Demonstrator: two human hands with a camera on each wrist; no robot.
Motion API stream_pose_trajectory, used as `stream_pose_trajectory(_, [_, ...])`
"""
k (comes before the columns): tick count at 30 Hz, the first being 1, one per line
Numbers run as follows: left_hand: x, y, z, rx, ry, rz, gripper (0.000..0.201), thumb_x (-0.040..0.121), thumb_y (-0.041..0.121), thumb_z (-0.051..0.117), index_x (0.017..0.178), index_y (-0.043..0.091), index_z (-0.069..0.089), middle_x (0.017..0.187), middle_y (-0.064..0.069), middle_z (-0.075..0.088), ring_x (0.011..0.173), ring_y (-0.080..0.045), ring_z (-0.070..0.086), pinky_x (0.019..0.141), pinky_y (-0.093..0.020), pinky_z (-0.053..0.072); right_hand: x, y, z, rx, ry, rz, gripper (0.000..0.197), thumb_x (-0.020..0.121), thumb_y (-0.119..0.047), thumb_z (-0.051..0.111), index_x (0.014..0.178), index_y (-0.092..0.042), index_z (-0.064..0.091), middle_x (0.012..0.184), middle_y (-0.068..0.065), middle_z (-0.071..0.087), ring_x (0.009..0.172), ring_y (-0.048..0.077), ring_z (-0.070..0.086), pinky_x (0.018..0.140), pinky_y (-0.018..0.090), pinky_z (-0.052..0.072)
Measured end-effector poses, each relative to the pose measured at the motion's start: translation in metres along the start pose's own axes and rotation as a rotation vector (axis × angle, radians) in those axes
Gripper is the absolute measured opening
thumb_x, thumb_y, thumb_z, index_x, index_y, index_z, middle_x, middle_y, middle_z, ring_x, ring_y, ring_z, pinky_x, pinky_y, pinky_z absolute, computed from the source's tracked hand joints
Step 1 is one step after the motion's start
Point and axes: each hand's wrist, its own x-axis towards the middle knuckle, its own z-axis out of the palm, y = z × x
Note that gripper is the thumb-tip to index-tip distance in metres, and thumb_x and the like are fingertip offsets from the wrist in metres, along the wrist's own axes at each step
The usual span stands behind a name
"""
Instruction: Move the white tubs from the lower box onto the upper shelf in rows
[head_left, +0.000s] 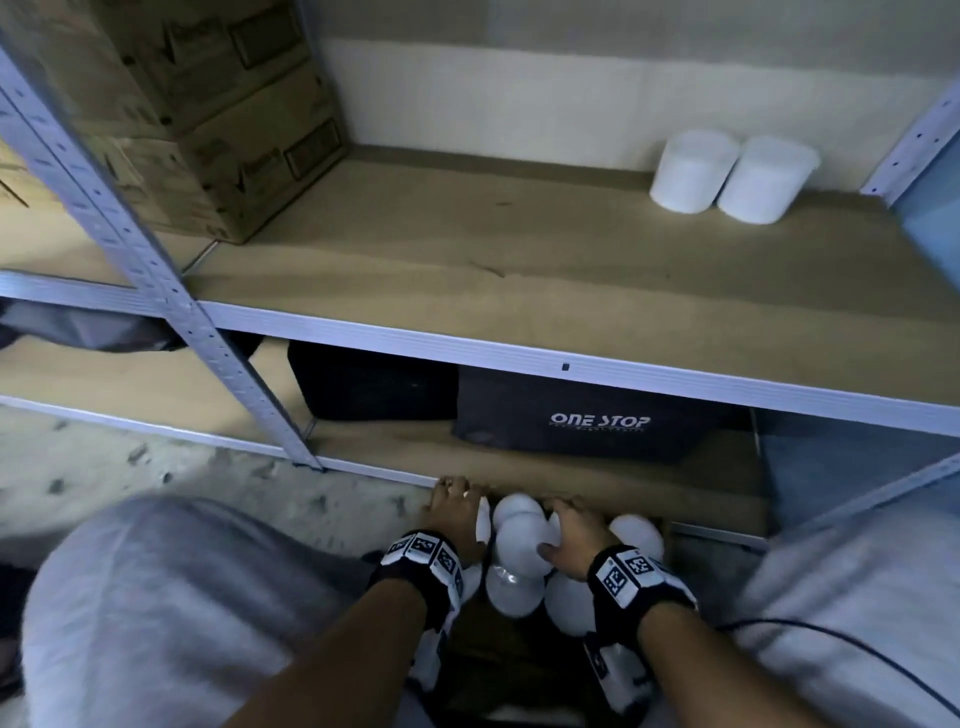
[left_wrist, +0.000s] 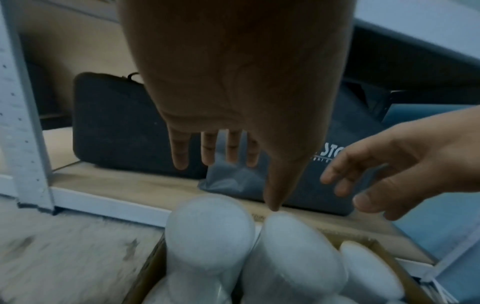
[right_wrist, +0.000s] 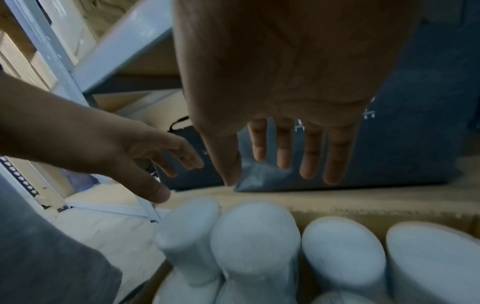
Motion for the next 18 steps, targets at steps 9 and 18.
stream_pose_trajectory(9, [0.034,-0.016,0.028,0.099,-0.101,-0.036,0.093,0.081,0.045,0.064,0.151,0.023,0.007,0.16,-0.007,0.003,0.147,-0.032,0.01,0.11,-0.048,0.031,0.028,0.002,0.04,-0.08,-0.081,0.03,0.097,0.076,-0.053,0.065,0.15,-0.026,0.008,0.153,0.006,0.014,0.139,0.032,0.026,0.11,0.044,0.032])
stream_pose_trajectory(18, [0.048,-0.02,0.044,0.111,-0.2,-0.063,0.089,0.081,0.035,0.068,0.149,0.022,0.011,0.157,-0.008,0.009,0.145,-0.036,0.01,0.106,-0.051,0.037,0.041,-0.008,0.056,-0.118,-0.116,-0.041,0.107,0.074,-0.052,0.069,0.151,-0.019,0.003,0.151,0.009,0.017,0.13,0.033,0.036,0.104,0.044,0.039])
